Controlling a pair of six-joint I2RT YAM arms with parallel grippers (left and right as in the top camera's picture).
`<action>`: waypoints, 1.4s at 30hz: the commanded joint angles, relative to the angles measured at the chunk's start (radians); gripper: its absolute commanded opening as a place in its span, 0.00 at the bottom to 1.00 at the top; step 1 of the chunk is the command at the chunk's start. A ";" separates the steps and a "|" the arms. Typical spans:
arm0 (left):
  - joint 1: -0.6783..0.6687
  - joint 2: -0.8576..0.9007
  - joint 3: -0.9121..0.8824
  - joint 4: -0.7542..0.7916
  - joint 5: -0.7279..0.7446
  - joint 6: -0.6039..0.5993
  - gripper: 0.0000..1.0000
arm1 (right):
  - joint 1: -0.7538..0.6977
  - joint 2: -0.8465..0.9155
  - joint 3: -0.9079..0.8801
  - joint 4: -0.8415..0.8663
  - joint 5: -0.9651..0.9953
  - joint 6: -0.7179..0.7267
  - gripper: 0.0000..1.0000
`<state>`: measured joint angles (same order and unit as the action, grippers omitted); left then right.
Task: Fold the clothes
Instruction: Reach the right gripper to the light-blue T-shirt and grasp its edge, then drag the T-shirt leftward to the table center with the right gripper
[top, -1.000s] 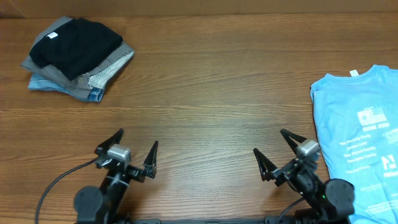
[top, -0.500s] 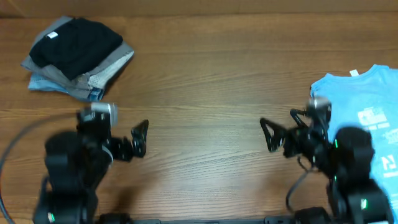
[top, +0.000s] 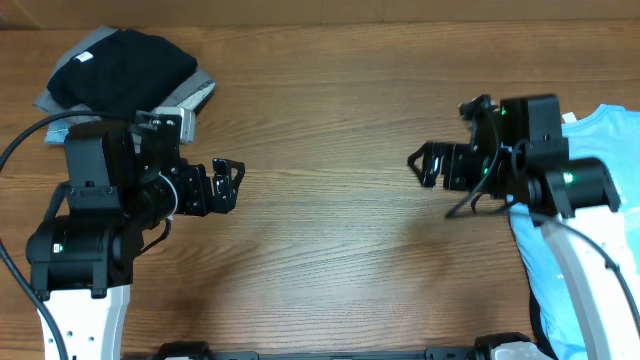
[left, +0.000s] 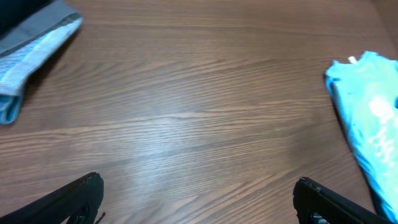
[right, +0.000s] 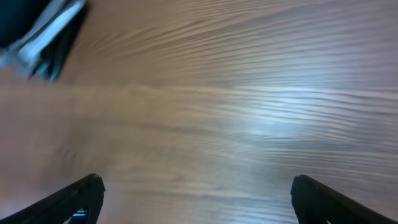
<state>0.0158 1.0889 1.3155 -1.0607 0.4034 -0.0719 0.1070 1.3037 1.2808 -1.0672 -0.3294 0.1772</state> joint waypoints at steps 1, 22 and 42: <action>0.010 0.002 0.029 0.020 0.069 0.025 1.00 | -0.131 0.072 0.049 0.028 0.058 0.121 1.00; 0.010 0.005 0.029 0.035 0.064 0.035 1.00 | -0.471 0.581 0.050 0.407 0.217 0.111 0.91; 0.010 0.055 0.029 0.014 0.065 0.035 1.00 | -0.473 0.591 0.129 0.346 0.184 0.061 0.04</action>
<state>0.0158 1.1412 1.3167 -1.0451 0.4534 -0.0528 -0.3656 1.9648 1.3308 -0.7036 -0.1246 0.2783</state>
